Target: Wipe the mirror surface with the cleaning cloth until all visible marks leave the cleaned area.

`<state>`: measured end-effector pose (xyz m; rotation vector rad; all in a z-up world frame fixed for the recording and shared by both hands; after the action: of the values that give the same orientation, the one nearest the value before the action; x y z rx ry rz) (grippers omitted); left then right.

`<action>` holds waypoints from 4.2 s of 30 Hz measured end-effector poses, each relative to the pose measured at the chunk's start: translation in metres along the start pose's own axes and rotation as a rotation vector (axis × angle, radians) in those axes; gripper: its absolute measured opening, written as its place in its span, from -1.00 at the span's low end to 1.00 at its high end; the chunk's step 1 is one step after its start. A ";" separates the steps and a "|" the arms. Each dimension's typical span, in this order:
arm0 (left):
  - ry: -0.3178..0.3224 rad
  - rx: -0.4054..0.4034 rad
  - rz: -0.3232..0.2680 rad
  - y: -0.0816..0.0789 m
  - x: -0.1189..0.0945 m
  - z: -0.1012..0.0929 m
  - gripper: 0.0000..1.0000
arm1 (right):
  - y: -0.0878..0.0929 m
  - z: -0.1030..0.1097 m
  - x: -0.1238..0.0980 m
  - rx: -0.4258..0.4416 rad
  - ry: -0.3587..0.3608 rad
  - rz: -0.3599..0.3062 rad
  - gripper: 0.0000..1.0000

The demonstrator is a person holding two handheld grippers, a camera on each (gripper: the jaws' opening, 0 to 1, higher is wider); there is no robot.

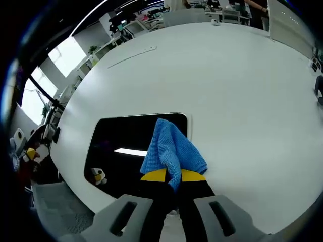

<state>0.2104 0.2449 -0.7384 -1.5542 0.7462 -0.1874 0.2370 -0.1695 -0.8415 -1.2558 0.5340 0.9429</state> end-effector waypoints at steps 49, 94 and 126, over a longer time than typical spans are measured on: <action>0.007 -0.003 -0.001 0.003 -0.001 -0.003 0.98 | 0.027 0.018 -0.013 0.057 -0.027 0.006 -0.95; 0.027 -0.015 0.002 0.009 0.000 0.005 0.98 | 0.022 0.103 0.018 -0.014 -0.114 0.046 -0.96; 0.014 -0.028 0.000 0.014 -0.004 0.004 0.98 | 0.020 0.148 0.036 -0.060 -0.176 0.071 -0.96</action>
<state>0.2043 0.2510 -0.7511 -1.5808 0.7630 -0.1885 0.2185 -0.0169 -0.8420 -1.2002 0.4169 1.1249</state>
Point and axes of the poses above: the point that each gripper's makers call its tool centre point, and the gripper's own axes: x roughly forward along the fingers, z roughly to its left, y roughly out of its underside, the point moved 4 cm from there along -x, roughly backward along the fingers, and after that the axes turned 6 degrees about -z, right-handed, at the moved point
